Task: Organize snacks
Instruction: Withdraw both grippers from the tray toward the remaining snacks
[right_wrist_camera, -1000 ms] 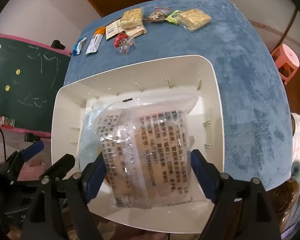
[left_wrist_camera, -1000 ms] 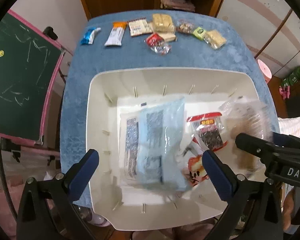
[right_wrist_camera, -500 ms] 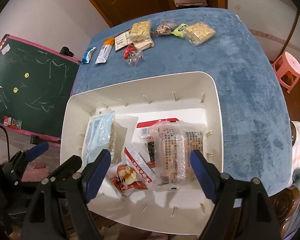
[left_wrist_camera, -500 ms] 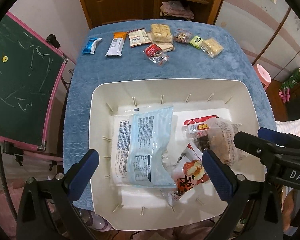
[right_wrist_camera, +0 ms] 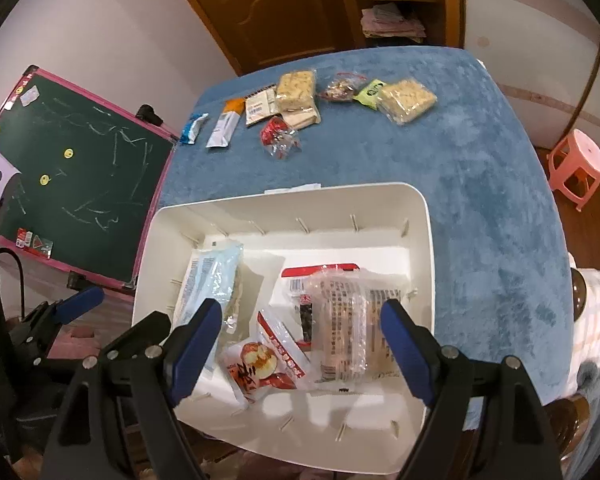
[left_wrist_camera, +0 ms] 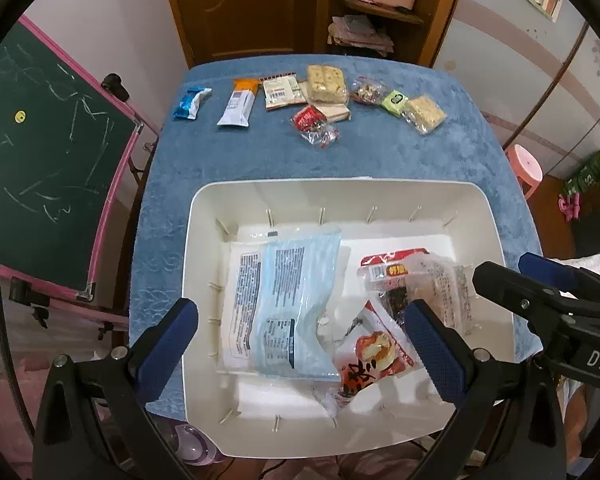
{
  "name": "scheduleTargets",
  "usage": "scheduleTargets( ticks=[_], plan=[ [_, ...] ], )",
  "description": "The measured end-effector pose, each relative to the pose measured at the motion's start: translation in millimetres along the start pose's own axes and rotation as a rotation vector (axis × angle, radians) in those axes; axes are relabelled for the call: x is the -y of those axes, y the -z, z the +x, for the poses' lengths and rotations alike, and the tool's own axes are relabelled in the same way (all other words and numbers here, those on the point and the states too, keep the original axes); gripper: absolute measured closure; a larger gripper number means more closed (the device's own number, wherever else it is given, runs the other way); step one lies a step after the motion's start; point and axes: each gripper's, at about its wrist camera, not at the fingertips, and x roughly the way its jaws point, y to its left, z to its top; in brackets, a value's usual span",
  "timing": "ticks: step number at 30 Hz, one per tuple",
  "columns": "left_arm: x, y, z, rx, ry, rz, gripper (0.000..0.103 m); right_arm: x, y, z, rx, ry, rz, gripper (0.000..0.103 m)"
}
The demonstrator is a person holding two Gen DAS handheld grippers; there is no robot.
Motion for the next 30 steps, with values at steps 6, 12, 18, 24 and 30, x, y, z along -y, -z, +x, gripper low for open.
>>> scheduleTargets(
  ticks=[6,12,18,24,30],
  plan=[
    [6.9,-10.7,-8.8,0.025,-0.022,0.015,0.001,4.0,-11.8,-3.5,-0.036,-0.032,-0.017,0.021],
    [6.8,-34.2,-21.3,0.057,-0.031,-0.001,0.001,6.9,-31.2,-17.7,0.015,-0.036,-0.058,0.021],
    [9.0,-78.1,-35.3,0.127,-0.057,-0.014,0.001,14.0,-66.0,-35.8,0.096,-0.007,-0.121,0.021],
    [13.5,-125.4,-44.2,0.191,-0.07,0.002,0.001,34.4,-109.2,-46.0,0.155,0.043,-0.11,0.021],
    [22.5,-169.8,-25.8,0.183,-0.071,0.039,0.001,59.1,-150.2,-26.7,0.112,0.031,-0.067,0.021]
  ],
)
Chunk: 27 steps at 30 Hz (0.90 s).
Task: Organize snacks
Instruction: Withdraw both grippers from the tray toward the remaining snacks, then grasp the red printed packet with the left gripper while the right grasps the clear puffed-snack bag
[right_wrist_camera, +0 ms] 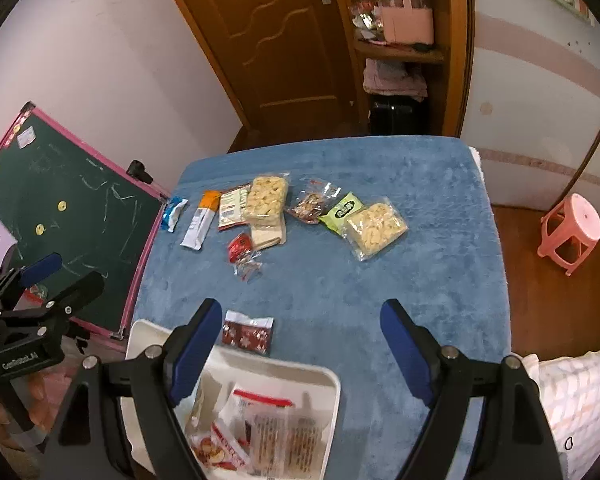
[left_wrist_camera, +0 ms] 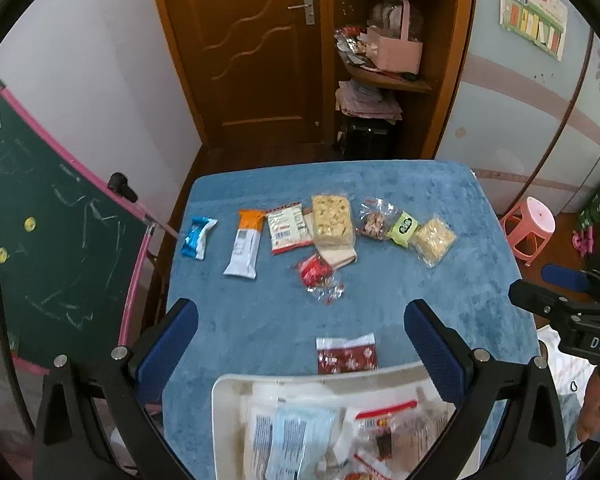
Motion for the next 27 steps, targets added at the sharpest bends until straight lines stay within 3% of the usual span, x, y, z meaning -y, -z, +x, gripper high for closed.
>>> scheduleTargets(
  ticks=[5,12,17,27],
  plan=[
    [7.3,-17.0,43.1,-0.062,0.006,0.001,0.001,21.1,-22.0,36.0,-0.045,0.019,0.052,0.021],
    [1.9,-21.4,128.0,-0.218,0.025,-0.079,0.001,77.7,-52.2,104.0,-0.133,0.031,0.25,0.021],
    [-0.1,-19.3,172.1,-0.268,0.016,-0.109,0.001,110.8,-63.0,143.0,-0.17,0.03,0.374,0.021],
    [-14.4,-9.9,257.3,-0.427,0.07,-0.261,0.001,125.5,-69.3,200.7,-0.229,0.002,0.507,0.021]
  ],
)
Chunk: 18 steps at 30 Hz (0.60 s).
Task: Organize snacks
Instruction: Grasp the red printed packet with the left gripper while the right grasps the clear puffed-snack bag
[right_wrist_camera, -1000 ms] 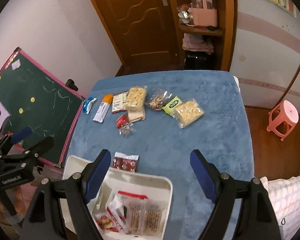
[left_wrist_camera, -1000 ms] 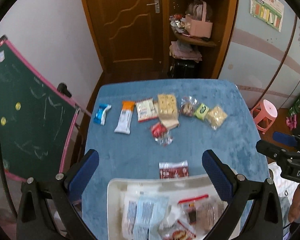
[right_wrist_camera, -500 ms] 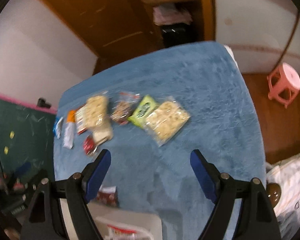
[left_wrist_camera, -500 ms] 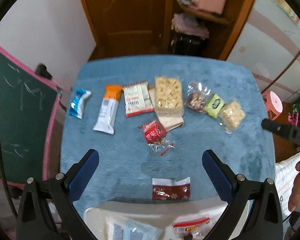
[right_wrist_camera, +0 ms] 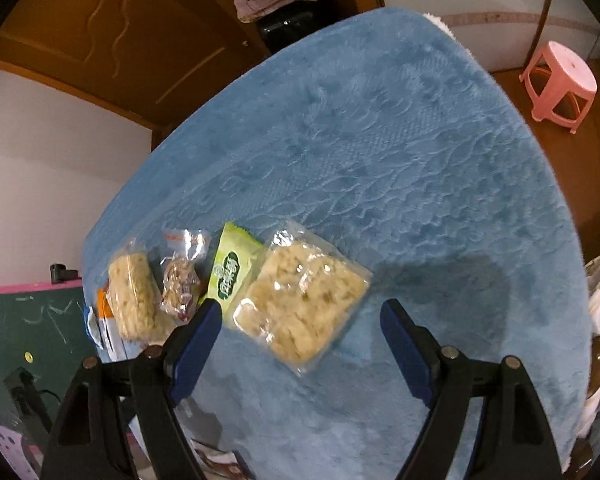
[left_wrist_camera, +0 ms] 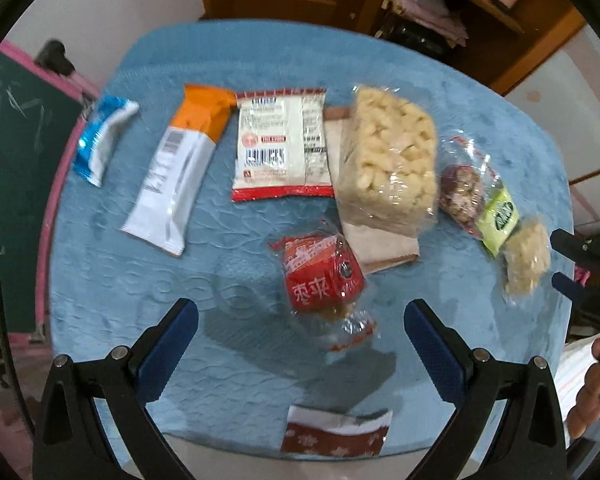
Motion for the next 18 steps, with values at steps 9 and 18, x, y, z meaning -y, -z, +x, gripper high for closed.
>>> scheduleTargets(
  ticks=[9,18],
  plan=[
    [-3.2,-8.1,30.5,-0.059,0.009,-0.037,0.001,-9.4,-3.4,33.4,-0.068,0.027,0.034,0.021],
    [-6.2,-10.4,50.0,-0.104,0.017,-0.069,0.01,-24.4,2.4,40.3,-0.056,0.102,-0.024,0.03]
  ],
)
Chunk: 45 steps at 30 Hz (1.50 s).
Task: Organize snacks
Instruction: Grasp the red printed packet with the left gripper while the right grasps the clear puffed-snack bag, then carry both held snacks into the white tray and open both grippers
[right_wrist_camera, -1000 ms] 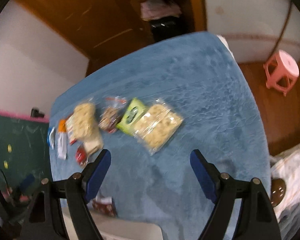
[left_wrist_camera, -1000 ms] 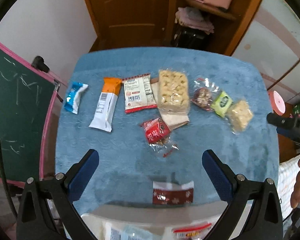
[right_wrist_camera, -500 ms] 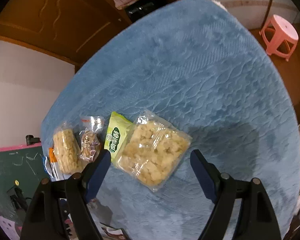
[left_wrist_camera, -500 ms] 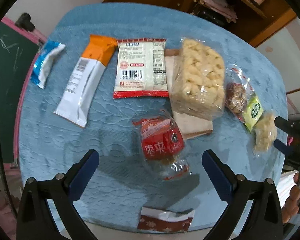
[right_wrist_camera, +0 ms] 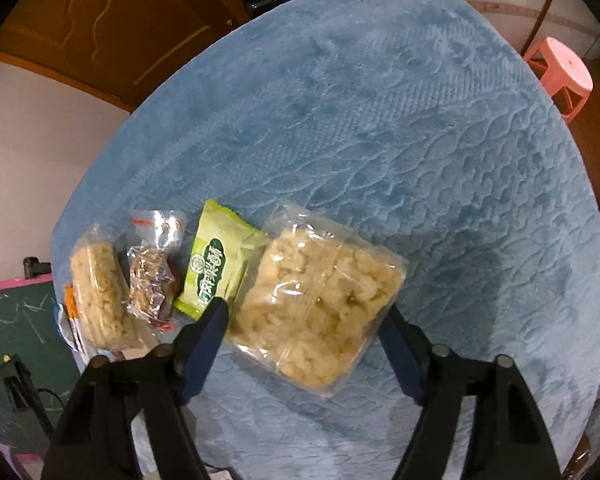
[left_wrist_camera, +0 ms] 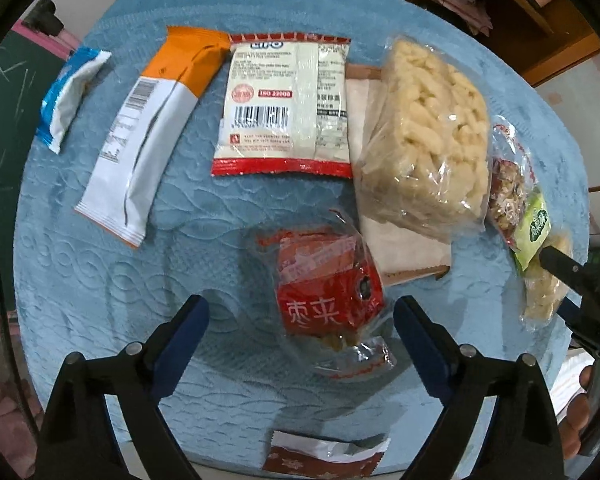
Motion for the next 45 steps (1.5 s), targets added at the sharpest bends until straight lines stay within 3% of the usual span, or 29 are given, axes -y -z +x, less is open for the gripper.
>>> scheduleTargets(
  ticks=[7,11,15,20,25,36,45],
  plan=[
    [9.6,-2.6,0.5,-0.003,-0.003,0.017,0.023,4.5,5.3,-1.0,0.01,0.005,-0.03,0.036],
    [15.2,-2.1,-0.1,-0.037,0.045,0.001,0.049,3.9,13.7,-2.2,0.011,0.016,-0.051,0.036],
    [18.0,1.0,-1.8,-0.04,0.036,0.006,0.053,3.8,20.4,-5.5,0.011,0.018,-0.069,0.037],
    [13.6,13.8,-11.7,-0.024,0.035,0.005,0.054,3.7,30.5,-19.4,0.035,0.016,-0.101,0.037],
    [18.7,26.5,-41.1,0.053,0.033,0.045,0.054,4.8,39.4,-44.9,0.07,-0.005,-0.128,0.037],
    [29.8,75.1,-151.0,0.24,0.055,0.182,0.054,-19.9,82.7,-117.7,0.178,-0.055,-0.244,0.037],
    [6.1,131.7,-230.2,0.342,0.079,0.272,0.054,-52.3,141.4,-186.1,0.289,-0.093,-0.389,0.037]
  ],
)
